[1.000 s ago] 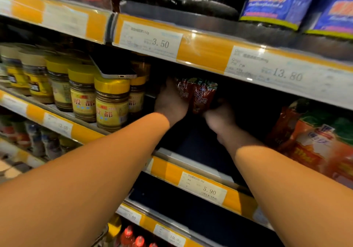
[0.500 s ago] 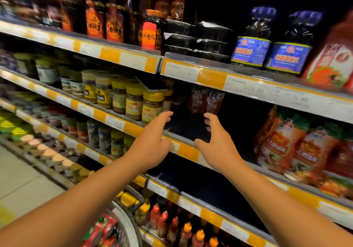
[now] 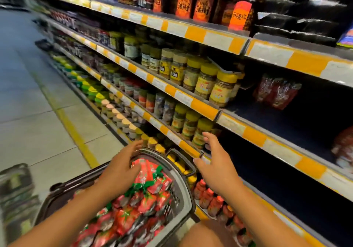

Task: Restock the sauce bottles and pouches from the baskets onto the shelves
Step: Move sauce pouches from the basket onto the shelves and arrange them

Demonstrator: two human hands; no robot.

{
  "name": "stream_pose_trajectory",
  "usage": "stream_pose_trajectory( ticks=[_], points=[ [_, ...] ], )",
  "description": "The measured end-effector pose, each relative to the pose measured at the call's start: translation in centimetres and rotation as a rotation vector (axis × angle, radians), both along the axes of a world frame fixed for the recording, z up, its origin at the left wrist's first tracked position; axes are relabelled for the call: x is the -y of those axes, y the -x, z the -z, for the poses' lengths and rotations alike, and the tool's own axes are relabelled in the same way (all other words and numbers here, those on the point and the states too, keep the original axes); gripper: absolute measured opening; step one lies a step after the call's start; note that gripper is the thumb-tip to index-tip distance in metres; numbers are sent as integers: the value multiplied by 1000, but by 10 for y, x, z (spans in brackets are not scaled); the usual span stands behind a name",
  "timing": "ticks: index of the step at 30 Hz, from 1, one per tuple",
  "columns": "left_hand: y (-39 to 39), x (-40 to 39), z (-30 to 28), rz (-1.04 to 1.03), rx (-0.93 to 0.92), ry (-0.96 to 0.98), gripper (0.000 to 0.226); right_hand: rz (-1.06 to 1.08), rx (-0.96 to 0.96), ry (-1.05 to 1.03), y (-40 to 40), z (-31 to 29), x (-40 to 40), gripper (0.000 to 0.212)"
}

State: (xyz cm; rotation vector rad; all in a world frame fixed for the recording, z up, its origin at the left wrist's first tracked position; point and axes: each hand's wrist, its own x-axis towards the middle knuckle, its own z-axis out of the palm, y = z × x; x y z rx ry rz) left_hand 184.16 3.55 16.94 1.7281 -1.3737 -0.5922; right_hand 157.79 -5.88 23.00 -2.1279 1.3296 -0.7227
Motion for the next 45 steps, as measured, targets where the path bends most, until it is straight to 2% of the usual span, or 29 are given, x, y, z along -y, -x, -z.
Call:
stream_pose_trajectory(
  ticks=[8, 11, 14, 20, 24, 31, 33, 37, 45],
  points=[
    [-78, -66, 85, -231, -10, -109, 72, -137, -21, -121, -78, 73, -16, 75],
    [-90, -85, 103, -333, -29, -144, 61, -166, -28, -161, -109, 99, -22, 74],
    [-99, -100, 120, -387, 37, -209, 51, -267, -86, -173, -139, 126, -31, 72],
    [-108, -113, 148, -315, 49, -315, 53, -456, -305, -84, -185, 170, -50, 75],
    [-108, -112, 167, -254, 66, -377, 67, -493, -448, 17, -194, 186, -43, 79],
    [-100, -107, 195, -234, 319, -425, 86, -459, -596, -13, -195, 212, -33, 106],
    [-98, -104, 195, -243, 372, -413, 84, -453, -627, 4, -196, 217, -35, 105],
    [-98, -100, 191, -272, 412, -374, 81, -433, -612, 137, -204, 222, -40, 89],
    [-100, -112, 188, -197, 372, -321, 75, -426, -577, 181, -204, 224, -45, 82]
  ],
)
